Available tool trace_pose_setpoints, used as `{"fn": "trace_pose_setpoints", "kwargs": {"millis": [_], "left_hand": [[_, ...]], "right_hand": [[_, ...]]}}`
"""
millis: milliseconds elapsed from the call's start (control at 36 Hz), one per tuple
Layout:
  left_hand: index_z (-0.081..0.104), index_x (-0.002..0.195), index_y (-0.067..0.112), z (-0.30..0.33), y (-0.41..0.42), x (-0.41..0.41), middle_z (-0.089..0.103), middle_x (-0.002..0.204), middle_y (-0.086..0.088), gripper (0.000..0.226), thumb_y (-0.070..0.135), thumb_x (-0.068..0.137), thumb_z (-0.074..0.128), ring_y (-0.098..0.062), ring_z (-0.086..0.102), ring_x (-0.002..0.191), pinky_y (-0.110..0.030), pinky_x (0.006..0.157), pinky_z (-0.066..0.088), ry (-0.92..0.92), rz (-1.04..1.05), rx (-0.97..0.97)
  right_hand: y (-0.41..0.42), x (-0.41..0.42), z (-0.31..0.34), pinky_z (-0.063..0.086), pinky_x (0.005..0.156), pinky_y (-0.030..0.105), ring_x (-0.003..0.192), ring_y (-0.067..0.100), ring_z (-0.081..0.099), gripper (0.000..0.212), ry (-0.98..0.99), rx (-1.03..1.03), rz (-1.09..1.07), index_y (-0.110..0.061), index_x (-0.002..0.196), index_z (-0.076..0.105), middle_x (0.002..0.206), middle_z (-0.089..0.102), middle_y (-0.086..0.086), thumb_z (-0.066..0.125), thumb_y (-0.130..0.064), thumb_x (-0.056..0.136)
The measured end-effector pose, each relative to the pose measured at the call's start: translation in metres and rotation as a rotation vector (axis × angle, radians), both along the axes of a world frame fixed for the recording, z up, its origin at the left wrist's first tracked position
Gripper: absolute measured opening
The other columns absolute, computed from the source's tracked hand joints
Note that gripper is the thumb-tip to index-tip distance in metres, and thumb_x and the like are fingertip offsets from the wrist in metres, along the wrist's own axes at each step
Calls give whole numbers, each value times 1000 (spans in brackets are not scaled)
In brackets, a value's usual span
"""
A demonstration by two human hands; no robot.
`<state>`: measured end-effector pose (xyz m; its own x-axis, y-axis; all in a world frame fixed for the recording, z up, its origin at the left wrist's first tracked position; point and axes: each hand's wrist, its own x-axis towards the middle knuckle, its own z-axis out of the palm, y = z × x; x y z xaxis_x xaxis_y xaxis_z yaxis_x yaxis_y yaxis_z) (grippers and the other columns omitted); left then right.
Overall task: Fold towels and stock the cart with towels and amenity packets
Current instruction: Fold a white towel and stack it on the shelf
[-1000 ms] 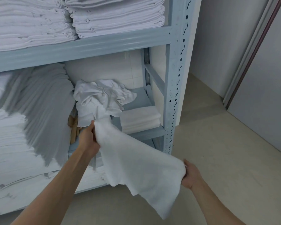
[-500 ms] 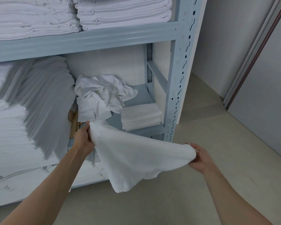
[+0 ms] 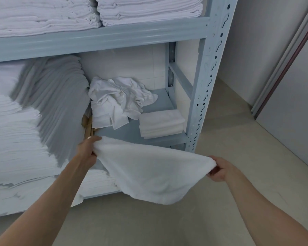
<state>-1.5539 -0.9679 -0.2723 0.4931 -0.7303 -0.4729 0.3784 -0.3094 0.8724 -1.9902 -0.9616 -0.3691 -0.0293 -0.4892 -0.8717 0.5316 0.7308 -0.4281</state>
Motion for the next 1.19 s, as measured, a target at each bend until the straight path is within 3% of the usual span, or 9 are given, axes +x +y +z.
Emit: {"fn": "trace_pose_setpoints", "kwargs": {"millis": [250, 389, 500, 611, 722, 806, 972, 1111, 1194], "left_hand": [[60, 107, 0, -17, 7, 37, 60, 111, -20, 32, -15, 79, 65, -33, 60, 89, -41, 68, 51, -36, -72, 55], [58, 131, 8, -17, 11, 54, 52, 127, -18, 61, -22, 78, 56, -32, 51, 106, -39, 87, 48, -63, -89, 25], [67, 118, 8, -14, 16, 59, 52, 128, -17, 53, -21, 76, 57, -35, 49, 114, -42, 92, 49, -156, -161, 0], [72, 103, 10, -12, 15, 57, 59, 119, -19, 43, -20, 78, 55, -31, 53, 97, -40, 84, 50, -281, -222, -36], [71, 109, 13, -13, 10, 58, 62, 118, -19, 45, -19, 80, 56, -33, 54, 100, -48, 100, 48, -399, -290, -50], [72, 107, 15, -13, 8, 60, 62, 119, -18, 44, -17, 78, 64, -35, 54, 104, -46, 106, 47, -447, -347, -52], [74, 102, 17, -9, 7, 64, 64, 114, -14, 38, -9, 75, 78, -23, 58, 93, -32, 92, 43, -566, -477, -51], [75, 105, 12, -10, 7, 63, 65, 108, -11, 34, -3, 75, 81, -10, 57, 83, -27, 84, 43, -699, -510, -57], [76, 106, 8, -12, 5, 60, 67, 103, -11, 31, 3, 76, 83, -9, 56, 80, -31, 82, 43, -798, -494, -72]], "right_hand": [[-12, 15, 22, 54, 63, 34, 72, 24, 62, 10, 185, -287, 38, -9, 87, 65, 81, 70, 9, 63, -17, 91], [-20, 11, 36, 47, 60, 31, 50, 13, 56, 24, 351, -451, 42, -3, 101, 67, 77, 64, 5, 75, -17, 84], [-26, 6, 43, 52, 71, 31, 78, 19, 66, 35, 443, -479, 79, -1, 112, 66, 96, 71, 9, 77, -15, 83], [-31, 4, 48, 52, 75, 32, 85, 21, 65, 37, 500, -505, 87, 1, 115, 65, 106, 68, 12, 76, -17, 84], [-31, 3, 52, 51, 95, 44, 96, 27, 63, 32, 591, -541, 138, 3, 110, 64, 107, 67, 16, 74, -18, 87], [-31, 3, 56, 49, 98, 47, 96, 27, 61, 20, 644, -551, 165, 0, 99, 64, 103, 67, 17, 73, -15, 88], [-32, -1, 59, 51, 95, 42, 97, 30, 61, 11, 611, -612, 154, -4, 91, 59, 106, 62, 20, 69, -1, 87], [-27, -5, 70, 48, 94, 44, 94, 28, 58, 48, 605, -698, 153, -17, 125, 52, 101, 58, 13, 69, 4, 86], [-21, -6, 76, 46, 103, 47, 97, 30, 58, 38, 650, -739, 294, -17, 123, 63, 106, 61, 23, 63, 4, 91]]}}
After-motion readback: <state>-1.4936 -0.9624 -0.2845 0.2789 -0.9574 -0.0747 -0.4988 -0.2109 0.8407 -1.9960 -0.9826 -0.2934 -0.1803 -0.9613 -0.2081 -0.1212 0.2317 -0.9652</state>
